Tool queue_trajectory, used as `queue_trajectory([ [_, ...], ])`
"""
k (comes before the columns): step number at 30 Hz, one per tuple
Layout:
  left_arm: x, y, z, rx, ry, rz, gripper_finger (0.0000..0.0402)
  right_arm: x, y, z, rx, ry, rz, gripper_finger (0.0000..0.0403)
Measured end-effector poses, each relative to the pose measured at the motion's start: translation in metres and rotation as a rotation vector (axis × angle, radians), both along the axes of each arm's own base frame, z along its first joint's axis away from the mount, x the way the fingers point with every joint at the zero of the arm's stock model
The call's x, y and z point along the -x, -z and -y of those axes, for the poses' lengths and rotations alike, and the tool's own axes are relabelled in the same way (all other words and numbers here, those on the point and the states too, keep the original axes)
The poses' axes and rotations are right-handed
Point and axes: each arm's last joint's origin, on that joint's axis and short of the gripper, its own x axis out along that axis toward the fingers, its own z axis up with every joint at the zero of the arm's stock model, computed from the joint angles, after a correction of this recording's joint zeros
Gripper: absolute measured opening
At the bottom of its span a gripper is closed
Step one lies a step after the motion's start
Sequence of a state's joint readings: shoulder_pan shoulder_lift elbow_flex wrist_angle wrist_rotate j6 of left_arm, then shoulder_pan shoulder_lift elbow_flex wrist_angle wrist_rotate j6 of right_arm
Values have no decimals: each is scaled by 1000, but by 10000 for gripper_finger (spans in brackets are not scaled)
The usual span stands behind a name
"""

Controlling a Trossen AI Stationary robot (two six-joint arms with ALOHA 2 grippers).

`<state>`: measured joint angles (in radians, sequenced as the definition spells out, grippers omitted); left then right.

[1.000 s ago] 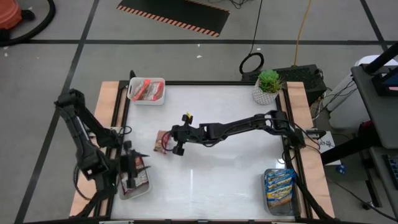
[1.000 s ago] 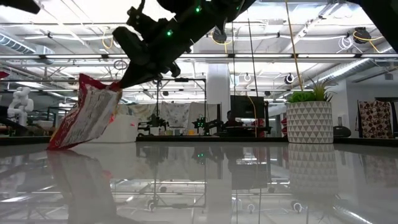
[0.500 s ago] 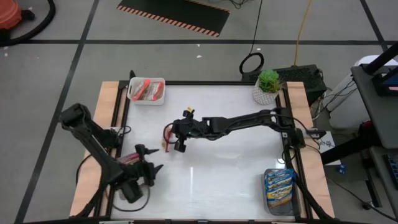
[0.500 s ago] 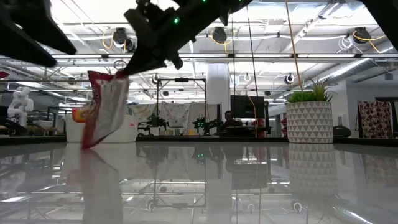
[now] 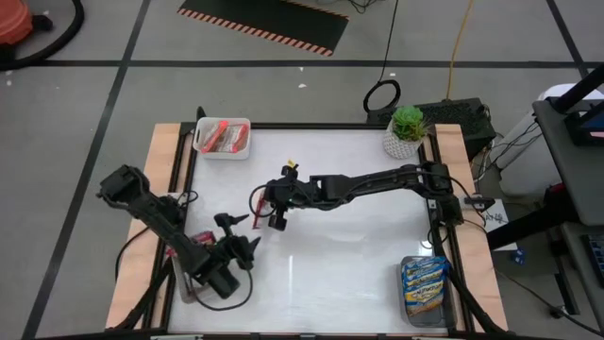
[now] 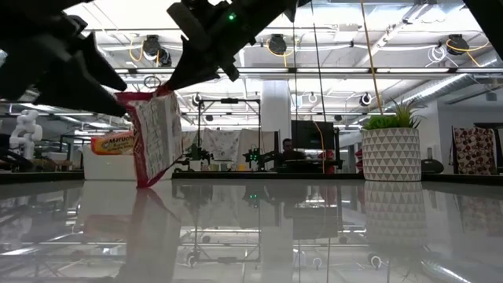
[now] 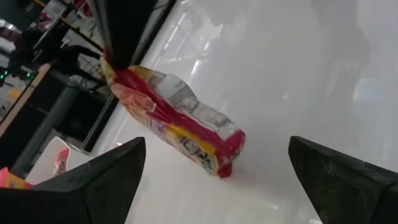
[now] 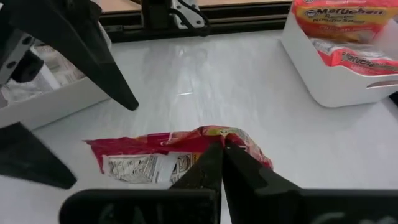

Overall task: Sort Maruchan noodles
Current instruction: Put the red noodle pack into the gray bin

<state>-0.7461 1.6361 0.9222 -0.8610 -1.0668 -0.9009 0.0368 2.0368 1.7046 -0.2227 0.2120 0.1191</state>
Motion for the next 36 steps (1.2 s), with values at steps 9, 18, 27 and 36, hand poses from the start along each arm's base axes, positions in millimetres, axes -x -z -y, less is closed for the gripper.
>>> queue_trajectory([
  [9,-16,-1,-14,117,-158,185,397,11,-23,3,57,57,23,0],
  [18,-35,7,-15,146,-186,274,397,13,-31,-4,44,44,55,0],
  [27,-37,11,-15,81,-198,337,386,14,-30,-19,27,24,56,0],
  [36,-39,10,-20,35,-197,306,229,19,-33,-29,18,7,33,0],
])
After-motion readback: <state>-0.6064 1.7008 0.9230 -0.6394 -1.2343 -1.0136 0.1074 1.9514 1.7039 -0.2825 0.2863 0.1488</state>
